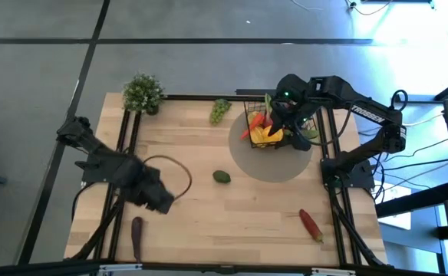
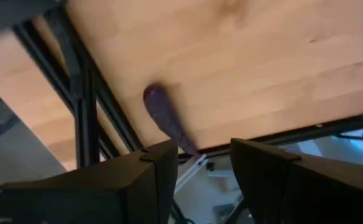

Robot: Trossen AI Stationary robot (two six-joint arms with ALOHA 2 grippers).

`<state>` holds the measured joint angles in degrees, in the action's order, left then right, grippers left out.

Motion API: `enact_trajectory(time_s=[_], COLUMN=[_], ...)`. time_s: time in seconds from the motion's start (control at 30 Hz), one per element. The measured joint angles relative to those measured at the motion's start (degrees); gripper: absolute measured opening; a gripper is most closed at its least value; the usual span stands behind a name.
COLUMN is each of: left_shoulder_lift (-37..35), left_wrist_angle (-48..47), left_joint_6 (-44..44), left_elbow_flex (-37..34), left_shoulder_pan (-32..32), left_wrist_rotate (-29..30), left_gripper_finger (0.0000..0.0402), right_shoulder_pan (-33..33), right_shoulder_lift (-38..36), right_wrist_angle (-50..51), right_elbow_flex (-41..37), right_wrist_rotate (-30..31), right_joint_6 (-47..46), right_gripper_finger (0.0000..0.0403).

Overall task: Build produce basket
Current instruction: Put the eggplant into the wire basket

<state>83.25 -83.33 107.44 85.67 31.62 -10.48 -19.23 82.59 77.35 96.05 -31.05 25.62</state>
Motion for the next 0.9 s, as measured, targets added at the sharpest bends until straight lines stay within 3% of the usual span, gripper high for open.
enact_trajectory(time_s=[0.3, 0.57, 0.9], left_shoulder_lift=[4.42, 12.89, 21.5], left_wrist_angle=[4.03, 12.72, 21.7], left_joint_6=[29.63, 30.55, 31.72], left_elbow_flex=[-3.73, -7.74, -8.7], left_shoulder_pan=[17.33, 24.38, 27.59], left_wrist_rotate=[0.85, -0.15, -2.3], left_gripper_finger=[0.0135, 0.0135, 0.0135], right_shoulder_pan=[0.43, 0.43, 0.43], right_shoulder_lift=[0.0, 0.0, 0.0], right_wrist_angle=[-2.41, -4.31, -6.62], right_elbow_flex=[0.0, 0.0, 0.0], right_wrist_rotate=[-0.02, -0.03, -0.04], right_joint_6=[-0.04, -1.08, -4.67], right_gripper_finger=[0.024, 0.024, 0.024])
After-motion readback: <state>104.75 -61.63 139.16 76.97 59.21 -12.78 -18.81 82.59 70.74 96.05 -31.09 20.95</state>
